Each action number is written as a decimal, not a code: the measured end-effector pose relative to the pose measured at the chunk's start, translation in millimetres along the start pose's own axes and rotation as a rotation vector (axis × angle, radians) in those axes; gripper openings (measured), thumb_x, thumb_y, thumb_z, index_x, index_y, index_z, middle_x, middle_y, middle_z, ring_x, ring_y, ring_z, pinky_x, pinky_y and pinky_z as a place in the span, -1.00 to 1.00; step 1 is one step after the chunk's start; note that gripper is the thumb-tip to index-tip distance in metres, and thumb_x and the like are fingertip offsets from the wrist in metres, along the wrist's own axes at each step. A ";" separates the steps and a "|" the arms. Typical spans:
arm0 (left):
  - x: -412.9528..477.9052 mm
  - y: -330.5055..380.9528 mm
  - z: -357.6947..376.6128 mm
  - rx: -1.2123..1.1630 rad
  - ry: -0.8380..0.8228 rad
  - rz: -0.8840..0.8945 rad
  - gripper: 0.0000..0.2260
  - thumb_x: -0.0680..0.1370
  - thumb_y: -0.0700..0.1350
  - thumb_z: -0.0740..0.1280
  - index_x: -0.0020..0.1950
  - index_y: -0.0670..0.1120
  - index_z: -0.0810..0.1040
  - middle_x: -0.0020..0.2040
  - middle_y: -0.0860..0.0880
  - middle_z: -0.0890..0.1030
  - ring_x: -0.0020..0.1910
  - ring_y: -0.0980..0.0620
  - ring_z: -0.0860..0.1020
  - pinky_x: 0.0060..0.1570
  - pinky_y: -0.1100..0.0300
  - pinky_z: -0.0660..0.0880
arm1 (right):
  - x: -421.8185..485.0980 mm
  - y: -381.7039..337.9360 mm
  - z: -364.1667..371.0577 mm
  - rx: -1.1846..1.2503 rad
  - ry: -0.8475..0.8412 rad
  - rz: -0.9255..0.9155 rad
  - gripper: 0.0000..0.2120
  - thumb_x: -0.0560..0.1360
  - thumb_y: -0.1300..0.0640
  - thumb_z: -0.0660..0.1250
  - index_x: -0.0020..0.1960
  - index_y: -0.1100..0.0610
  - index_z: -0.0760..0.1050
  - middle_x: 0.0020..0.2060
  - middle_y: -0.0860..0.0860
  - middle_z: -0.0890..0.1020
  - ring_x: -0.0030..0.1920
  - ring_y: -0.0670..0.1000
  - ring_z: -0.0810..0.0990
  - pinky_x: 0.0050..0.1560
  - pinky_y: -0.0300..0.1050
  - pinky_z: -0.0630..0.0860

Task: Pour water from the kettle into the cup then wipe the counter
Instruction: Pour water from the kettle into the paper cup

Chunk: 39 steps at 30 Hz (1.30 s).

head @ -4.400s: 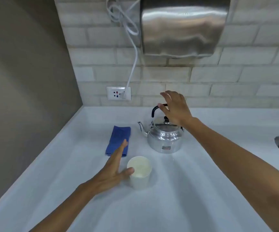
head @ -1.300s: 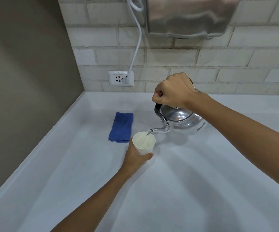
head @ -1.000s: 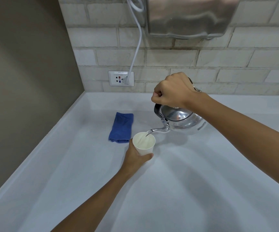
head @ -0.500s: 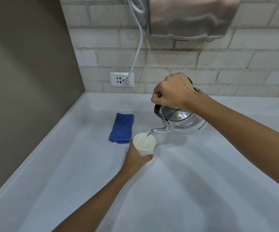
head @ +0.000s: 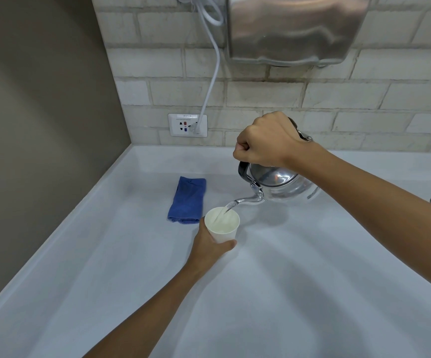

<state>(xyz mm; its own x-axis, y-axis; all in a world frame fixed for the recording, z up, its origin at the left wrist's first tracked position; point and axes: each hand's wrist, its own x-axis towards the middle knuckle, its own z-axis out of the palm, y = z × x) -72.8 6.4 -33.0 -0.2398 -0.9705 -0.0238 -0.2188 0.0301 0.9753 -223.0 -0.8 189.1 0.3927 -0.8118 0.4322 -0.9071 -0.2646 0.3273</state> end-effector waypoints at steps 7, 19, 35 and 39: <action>-0.3 -0.7 0.2 -0.006 0.001 0.003 -0.30 0.29 -0.20 0.54 0.30 -0.01 0.25 0.15 0.05 0.44 0.10 0.05 0.42 -0.06 0.31 0.35 | -2.0 -1.0 -3.8 -0.007 -0.015 0.002 -0.74 0.31 0.15 0.22 -0.51 0.15 0.26 -0.65 -0.02 0.11 -0.53 0.04 0.09 -0.44 -0.25 -0.03; -0.3 0.5 0.7 -0.005 0.003 -0.003 -0.28 0.29 -0.20 0.54 0.34 -0.04 0.23 0.18 0.03 0.45 0.14 0.02 0.43 0.05 0.20 0.35 | -1.0 -0.2 -3.7 -0.020 -0.020 0.001 -0.76 0.34 0.13 0.20 -0.48 0.15 0.32 -0.64 0.00 0.15 -0.50 0.12 0.24 -0.45 -0.24 0.00; -0.4 -0.2 0.1 -0.003 -0.001 0.003 -0.28 0.29 -0.20 0.54 0.33 -0.03 0.24 0.19 0.03 0.45 0.14 0.03 0.43 0.04 0.21 0.34 | -1.5 2.1 -2.3 -0.008 -0.007 -0.004 -0.75 0.32 0.15 0.21 -0.50 0.15 0.28 -0.64 -0.02 0.12 -0.53 0.05 0.11 -0.45 -0.25 0.00; -1.5 0.3 -0.2 -0.005 -0.001 0.003 -0.28 0.29 -0.20 0.54 0.34 -0.03 0.23 0.17 0.04 0.44 0.13 0.04 0.42 0.02 0.22 0.34 | -1.1 3.5 -2.2 -0.010 -0.002 -0.008 -0.76 0.32 0.16 0.21 -0.50 0.15 0.27 -0.64 -0.02 0.12 -0.52 0.05 0.12 -0.45 -0.25 -0.01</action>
<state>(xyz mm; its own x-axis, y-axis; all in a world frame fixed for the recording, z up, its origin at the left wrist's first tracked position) -72.3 7.8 -32.6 -0.2414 -0.9702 -0.0210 -0.2135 0.0320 0.9764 -226.3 0.3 191.6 0.4000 -0.8107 0.4274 -0.9022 -0.2664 0.3391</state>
